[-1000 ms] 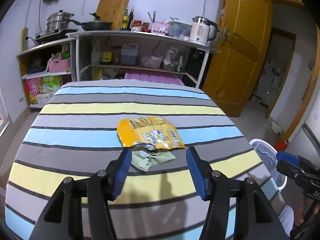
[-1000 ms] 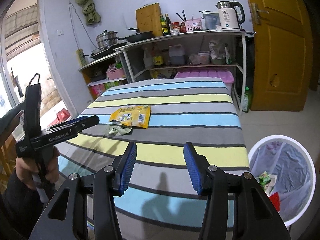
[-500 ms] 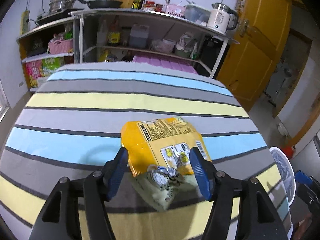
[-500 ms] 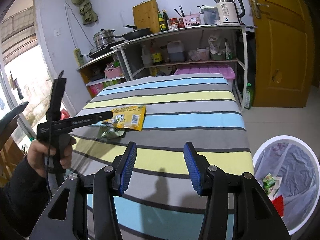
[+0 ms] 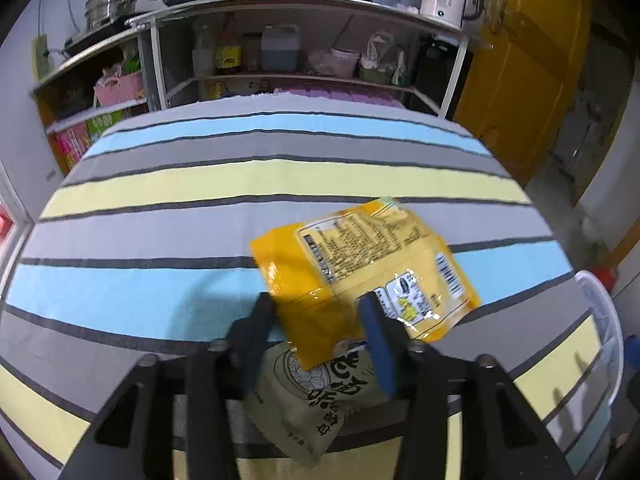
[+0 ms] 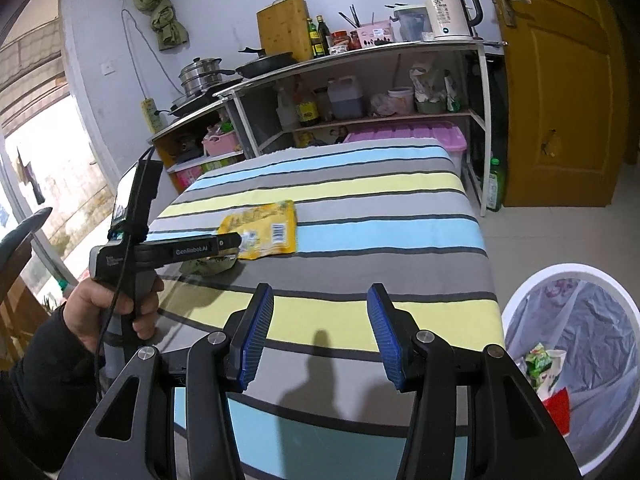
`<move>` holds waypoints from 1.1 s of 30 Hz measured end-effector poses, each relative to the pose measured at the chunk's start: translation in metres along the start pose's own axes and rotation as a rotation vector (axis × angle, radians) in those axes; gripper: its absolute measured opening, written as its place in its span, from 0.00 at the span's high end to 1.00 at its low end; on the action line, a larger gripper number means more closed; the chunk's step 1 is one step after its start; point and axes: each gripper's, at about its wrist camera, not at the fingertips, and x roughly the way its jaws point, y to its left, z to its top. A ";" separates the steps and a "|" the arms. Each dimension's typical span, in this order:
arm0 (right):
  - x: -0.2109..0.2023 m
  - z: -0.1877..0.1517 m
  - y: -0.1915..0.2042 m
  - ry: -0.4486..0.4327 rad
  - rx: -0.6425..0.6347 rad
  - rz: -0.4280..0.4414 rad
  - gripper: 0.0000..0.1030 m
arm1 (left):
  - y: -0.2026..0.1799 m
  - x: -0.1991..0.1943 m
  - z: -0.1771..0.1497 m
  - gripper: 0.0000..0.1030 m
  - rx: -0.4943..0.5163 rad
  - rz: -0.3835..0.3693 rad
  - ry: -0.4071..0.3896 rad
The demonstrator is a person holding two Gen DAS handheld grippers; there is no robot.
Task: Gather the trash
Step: 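Grasp the yellow snack packet with the left tool and lift it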
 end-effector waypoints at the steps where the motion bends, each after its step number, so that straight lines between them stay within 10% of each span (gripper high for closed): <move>1: 0.000 0.000 0.001 0.000 0.001 -0.001 0.52 | -0.003 0.000 0.000 0.73 0.014 -0.002 0.002; 18: -0.025 -0.005 -0.009 -0.019 0.029 -0.037 0.52 | -0.052 -0.067 -0.037 0.92 0.128 -0.259 -0.085; 33: -0.013 -0.007 0.013 0.020 -0.012 -0.002 0.52 | -0.005 -0.118 -0.038 0.93 0.013 -0.215 -0.204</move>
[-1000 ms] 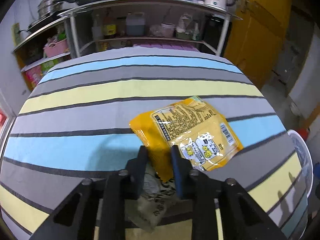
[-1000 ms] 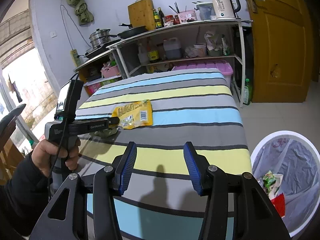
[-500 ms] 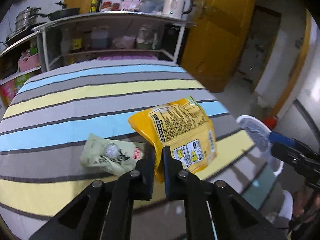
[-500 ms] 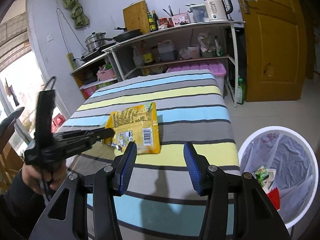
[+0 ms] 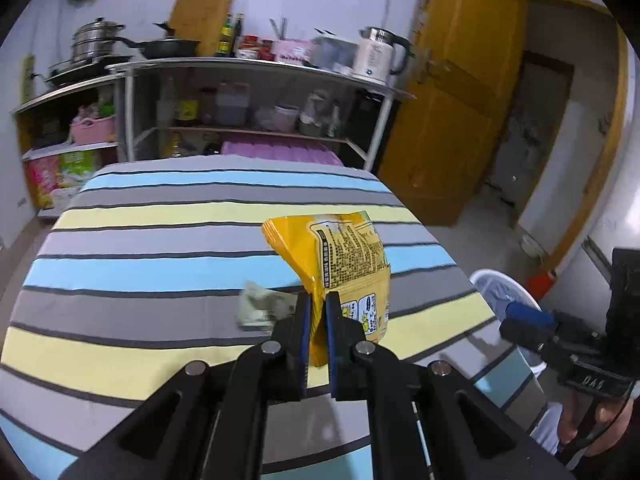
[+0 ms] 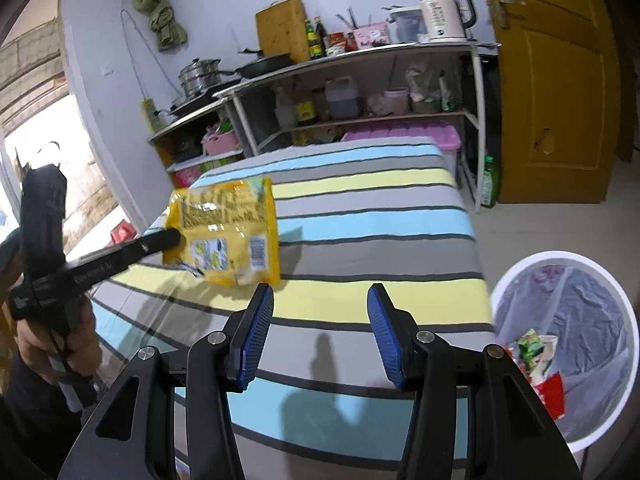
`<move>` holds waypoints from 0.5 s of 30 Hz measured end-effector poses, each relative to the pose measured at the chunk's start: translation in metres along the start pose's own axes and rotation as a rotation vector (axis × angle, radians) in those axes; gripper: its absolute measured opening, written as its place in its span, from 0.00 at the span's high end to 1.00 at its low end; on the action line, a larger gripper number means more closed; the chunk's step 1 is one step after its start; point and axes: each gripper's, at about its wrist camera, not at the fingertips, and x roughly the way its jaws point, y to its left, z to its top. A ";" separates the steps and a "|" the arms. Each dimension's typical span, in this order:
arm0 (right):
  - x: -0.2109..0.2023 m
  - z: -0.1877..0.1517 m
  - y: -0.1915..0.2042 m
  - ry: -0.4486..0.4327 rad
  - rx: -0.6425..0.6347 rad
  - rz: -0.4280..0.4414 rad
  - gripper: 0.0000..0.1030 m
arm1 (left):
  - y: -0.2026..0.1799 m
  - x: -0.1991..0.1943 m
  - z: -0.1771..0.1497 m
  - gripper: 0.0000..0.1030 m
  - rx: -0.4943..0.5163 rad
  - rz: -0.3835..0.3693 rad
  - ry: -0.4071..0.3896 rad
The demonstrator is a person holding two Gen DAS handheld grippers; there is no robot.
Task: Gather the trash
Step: 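Grasp the yellow snack packet with the left tool and lift it, then grasp the pale green wrapper with the right tool while the left tool holds the yellow packet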
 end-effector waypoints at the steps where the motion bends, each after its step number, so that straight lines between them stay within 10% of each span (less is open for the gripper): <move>1: 0.005 0.001 0.005 0.011 -0.010 0.007 0.52 | 0.006 -0.003 0.000 0.93 -0.011 0.011 -0.007; 15: 0.083 0.018 0.069 0.116 -0.180 0.082 0.52 | 0.078 -0.031 -0.009 0.93 -0.139 0.102 -0.079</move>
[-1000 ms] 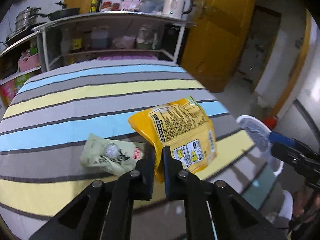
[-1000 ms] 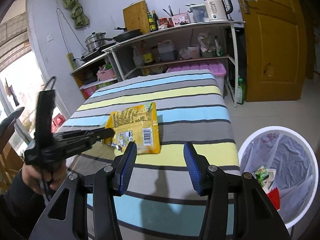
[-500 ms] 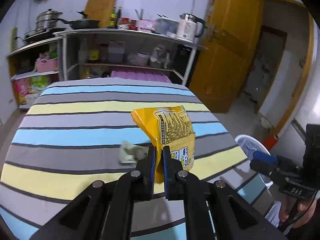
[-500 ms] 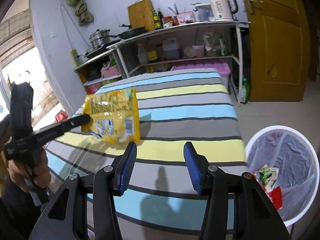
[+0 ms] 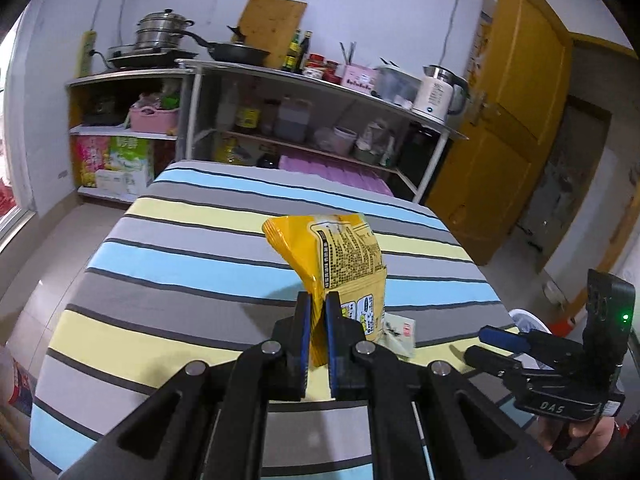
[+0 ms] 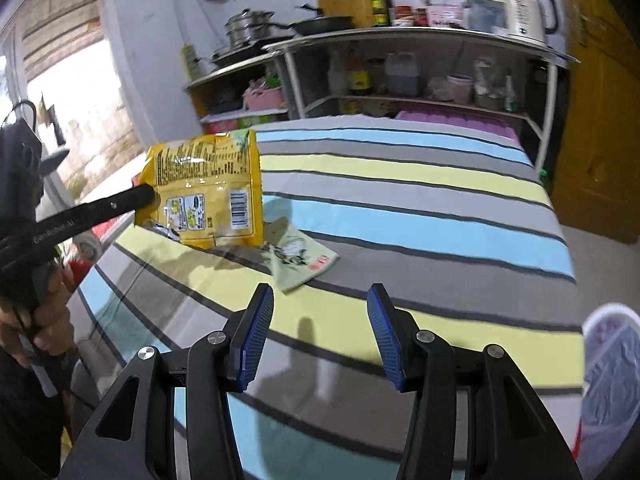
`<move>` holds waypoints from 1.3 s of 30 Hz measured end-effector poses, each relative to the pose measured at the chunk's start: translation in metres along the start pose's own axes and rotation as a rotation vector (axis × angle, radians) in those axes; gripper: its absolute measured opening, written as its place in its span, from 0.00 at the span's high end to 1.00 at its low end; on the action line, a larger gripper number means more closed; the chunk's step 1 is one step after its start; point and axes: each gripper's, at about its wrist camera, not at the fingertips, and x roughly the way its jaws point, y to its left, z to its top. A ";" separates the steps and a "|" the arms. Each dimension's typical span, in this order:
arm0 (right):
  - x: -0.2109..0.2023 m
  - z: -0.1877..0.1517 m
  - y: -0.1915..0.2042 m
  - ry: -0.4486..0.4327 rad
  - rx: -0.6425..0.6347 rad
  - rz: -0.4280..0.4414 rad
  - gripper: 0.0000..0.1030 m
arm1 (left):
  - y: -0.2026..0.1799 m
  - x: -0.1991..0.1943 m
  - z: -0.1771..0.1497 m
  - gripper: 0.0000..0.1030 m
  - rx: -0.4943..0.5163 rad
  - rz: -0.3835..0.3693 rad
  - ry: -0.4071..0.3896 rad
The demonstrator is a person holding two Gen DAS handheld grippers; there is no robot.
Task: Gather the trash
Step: 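Grasp the pale green wrapper with the right tool while the left tool holds the yellow packet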
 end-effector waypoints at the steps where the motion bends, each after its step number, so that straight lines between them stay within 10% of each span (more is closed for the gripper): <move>1: 0.006 0.002 0.004 0.009 -0.014 0.003 0.52 | 0.004 0.000 0.000 0.93 -0.005 0.002 -0.001; 12: 0.061 0.016 0.026 0.104 -0.110 0.019 0.52 | 0.028 0.001 -0.006 0.93 -0.045 0.006 -0.002; 20: 0.078 0.019 0.027 0.147 -0.161 -0.028 0.82 | 0.034 0.003 -0.008 0.93 -0.052 0.004 0.006; 39: -0.016 -0.007 -0.002 0.015 -0.020 -0.089 0.94 | -0.023 0.004 -0.013 0.93 0.017 -0.079 0.037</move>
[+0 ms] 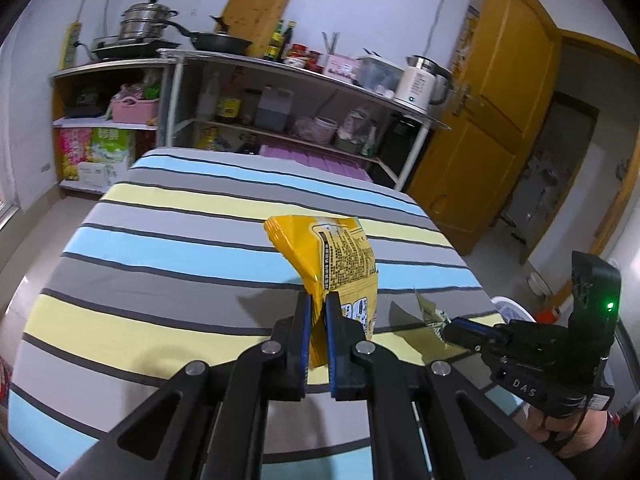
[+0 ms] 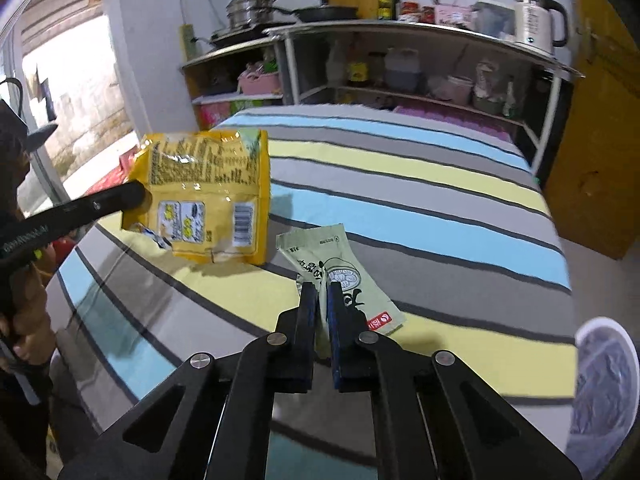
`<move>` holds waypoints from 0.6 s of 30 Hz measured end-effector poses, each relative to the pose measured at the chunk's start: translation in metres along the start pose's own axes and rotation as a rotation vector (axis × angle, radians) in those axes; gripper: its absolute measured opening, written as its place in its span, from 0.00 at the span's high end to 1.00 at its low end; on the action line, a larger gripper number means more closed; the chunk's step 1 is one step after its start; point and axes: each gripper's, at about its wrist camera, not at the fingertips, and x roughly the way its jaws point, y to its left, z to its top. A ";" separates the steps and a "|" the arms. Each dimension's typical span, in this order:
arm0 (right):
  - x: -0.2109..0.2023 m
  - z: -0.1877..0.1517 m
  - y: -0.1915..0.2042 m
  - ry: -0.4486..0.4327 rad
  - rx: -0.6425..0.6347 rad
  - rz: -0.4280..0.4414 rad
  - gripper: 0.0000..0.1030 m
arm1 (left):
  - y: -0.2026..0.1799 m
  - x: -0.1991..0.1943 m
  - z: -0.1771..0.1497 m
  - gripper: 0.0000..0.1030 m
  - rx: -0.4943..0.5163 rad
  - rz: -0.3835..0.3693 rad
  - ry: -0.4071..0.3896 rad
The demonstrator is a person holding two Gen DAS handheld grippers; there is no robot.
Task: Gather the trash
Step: 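Grasp the pale green wrapper with the right tool while the left tool holds the yellow packet, then carry the yellow packet and pale wrapper over the trash bin with both tools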
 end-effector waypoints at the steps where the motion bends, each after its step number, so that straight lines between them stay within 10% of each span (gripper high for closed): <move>1: -0.006 -0.001 -0.003 -0.007 0.007 -0.006 0.94 | -0.007 0.001 0.000 0.93 0.009 -0.008 0.004; 18: -0.096 -0.037 -0.067 -0.104 0.141 -0.159 0.94 | -0.123 0.029 -0.009 0.93 0.153 -0.164 0.075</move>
